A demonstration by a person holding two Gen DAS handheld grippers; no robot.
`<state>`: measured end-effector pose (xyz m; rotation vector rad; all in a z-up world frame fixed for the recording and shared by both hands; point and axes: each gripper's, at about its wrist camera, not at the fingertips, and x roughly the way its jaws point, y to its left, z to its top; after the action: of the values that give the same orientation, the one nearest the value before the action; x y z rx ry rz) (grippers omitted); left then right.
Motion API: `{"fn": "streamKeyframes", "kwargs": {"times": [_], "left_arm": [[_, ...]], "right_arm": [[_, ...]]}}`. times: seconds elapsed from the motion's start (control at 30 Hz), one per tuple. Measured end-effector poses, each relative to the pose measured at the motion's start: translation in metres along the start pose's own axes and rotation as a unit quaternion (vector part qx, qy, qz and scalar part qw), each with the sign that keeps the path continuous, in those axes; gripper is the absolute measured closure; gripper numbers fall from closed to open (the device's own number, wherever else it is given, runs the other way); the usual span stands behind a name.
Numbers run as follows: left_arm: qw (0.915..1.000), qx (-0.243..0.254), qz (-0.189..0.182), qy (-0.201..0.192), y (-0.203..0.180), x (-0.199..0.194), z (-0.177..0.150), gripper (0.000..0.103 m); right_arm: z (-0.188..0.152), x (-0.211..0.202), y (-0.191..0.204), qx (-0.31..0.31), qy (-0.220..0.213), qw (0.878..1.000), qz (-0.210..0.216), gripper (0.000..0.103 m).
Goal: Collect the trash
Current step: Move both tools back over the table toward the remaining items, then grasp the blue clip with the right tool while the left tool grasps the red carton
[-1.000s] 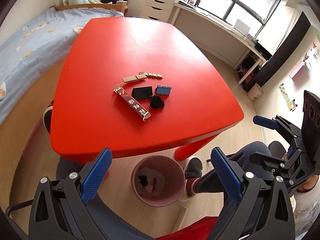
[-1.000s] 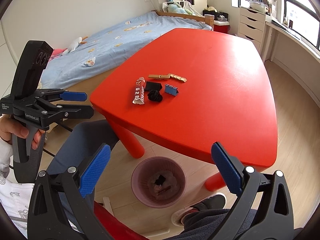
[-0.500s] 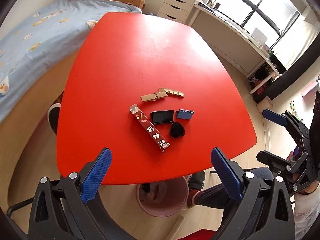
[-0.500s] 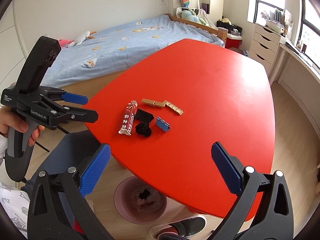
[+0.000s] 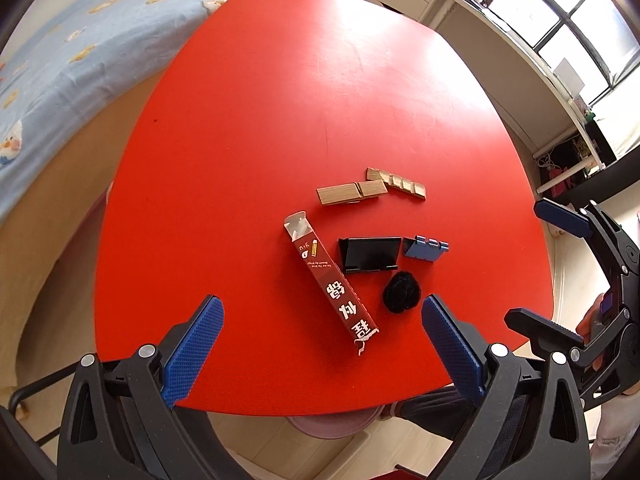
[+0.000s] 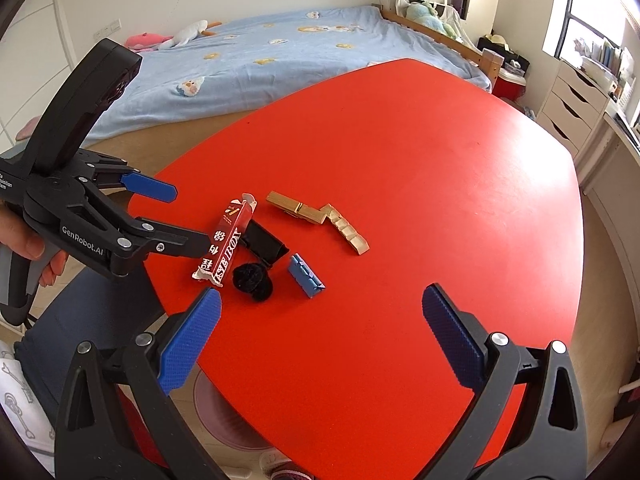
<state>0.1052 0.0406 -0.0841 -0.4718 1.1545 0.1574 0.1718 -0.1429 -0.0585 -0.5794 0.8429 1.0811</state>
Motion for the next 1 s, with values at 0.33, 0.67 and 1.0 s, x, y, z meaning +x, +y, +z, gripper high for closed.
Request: {"fn": "streamKeyframes", "kwargs": {"times": [0.33,0.67,1.0], "left_arm": [[0.9992,-0.036,0.002,0.019,0.003,0.02,0.006,0.008],[0.9988,-0.043,0.017,0.017,0.0,0.025,0.007,0.029],[0.9991,-0.034,0.024,0.013,-0.007,0.023,0.005,0.05]], "right_arm": [[0.0,0.025,-0.008,-0.014,0.014,1.0,0.018,0.009],[0.0,0.04,-0.013,-0.018,0.028,0.999,0.029,0.028],[0.007,0.054,-0.009,-0.02,0.033,0.998,0.04,0.041]]}}
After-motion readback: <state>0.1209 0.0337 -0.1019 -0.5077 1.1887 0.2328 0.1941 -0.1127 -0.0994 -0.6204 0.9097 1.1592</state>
